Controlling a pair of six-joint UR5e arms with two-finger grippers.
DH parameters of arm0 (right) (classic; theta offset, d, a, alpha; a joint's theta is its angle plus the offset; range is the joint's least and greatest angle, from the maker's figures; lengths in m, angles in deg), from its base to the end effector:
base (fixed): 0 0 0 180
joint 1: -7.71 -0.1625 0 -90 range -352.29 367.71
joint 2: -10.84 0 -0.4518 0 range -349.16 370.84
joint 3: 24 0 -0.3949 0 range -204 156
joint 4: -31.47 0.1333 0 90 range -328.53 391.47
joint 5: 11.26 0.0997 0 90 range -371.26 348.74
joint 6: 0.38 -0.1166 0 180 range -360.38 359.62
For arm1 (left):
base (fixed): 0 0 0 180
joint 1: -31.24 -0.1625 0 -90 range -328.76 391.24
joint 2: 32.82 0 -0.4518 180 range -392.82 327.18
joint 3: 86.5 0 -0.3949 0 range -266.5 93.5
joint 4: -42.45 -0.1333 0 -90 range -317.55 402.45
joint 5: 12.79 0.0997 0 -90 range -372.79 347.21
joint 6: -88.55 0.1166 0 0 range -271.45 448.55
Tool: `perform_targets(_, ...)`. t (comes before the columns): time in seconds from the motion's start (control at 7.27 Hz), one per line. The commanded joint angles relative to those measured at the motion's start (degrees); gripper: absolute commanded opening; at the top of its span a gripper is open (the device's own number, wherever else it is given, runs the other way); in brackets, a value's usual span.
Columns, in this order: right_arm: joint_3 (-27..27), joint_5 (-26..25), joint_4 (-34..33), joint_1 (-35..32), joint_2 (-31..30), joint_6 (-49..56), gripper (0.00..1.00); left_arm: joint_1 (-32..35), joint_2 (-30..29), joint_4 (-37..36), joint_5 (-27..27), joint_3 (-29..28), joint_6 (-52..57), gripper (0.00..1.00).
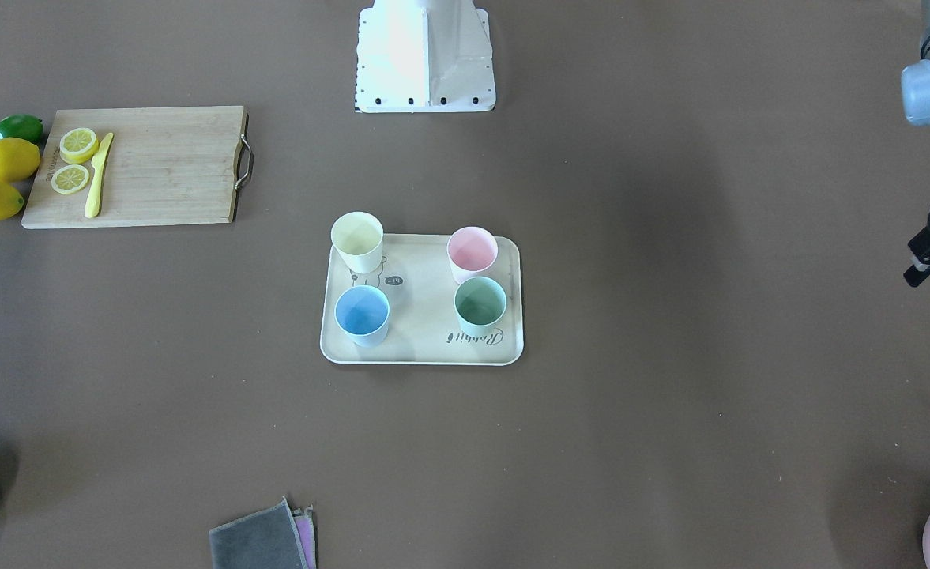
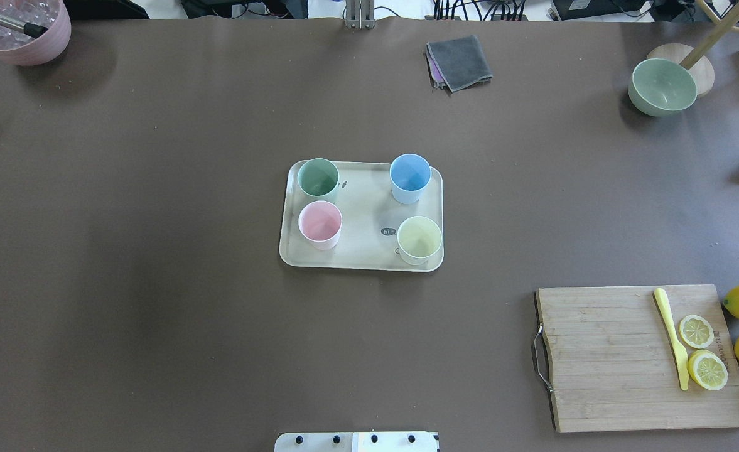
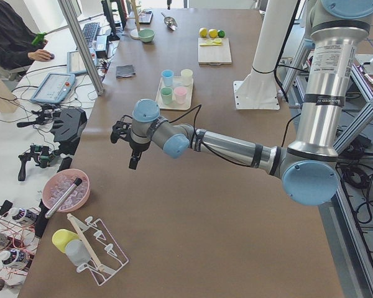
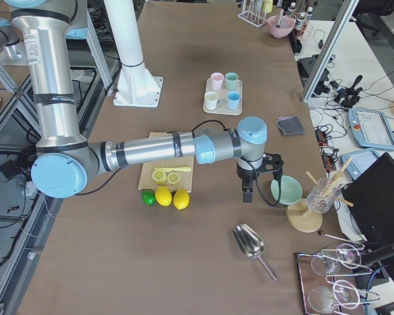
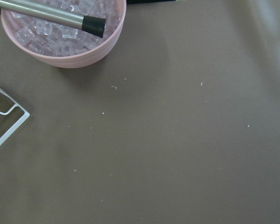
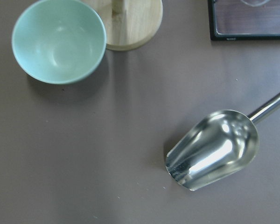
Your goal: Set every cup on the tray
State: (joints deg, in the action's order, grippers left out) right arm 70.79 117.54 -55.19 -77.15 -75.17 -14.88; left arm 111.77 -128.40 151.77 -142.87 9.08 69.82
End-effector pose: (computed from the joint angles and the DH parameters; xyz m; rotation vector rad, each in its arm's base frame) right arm 0.0118 -0.5415 0.6208 0.0853 -0.6995 0.0849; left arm 0.0351 -0.5645 0.5620 0.3277 0.7852 0.0343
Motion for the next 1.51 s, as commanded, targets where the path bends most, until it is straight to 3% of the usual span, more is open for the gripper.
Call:
perform_targets(0.0, 0.0, 2.2, 0.3, -4.2, -5.4, 9.6, 1.0, 4.8, 3.1, -3.0, -0.3, -0.3, 7.2, 0.98)
perform_targets(0.41, -0.6, 2.0, 0.4, -5.8, -7.8, 11.8, 1.0, 11.0, 7.5, -2.9, -1.8, -1.9, 12.2, 0.98)
perform_targets(0.55, -0.6, 2.1, 0.3, -6.7, -8.7, 14.6, 1.0, 11.2, 7.8, -2.9, -4.7, -1.9, 12.2, 0.98)
perform_targets(0.83, -0.1, 4.5, 0.3, -8.2, -9.3, 15.1, 1.0, 11.5, 8.7, -2.8, -4.9, -2.1, 12.1, 0.98)
perform_targets(1.38, -0.3, 4.5, 0.3, -8.3, -8.6, 15.1, 1.0, 11.5, 8.4, -2.9, -4.7, -2.2, 11.7, 0.98)
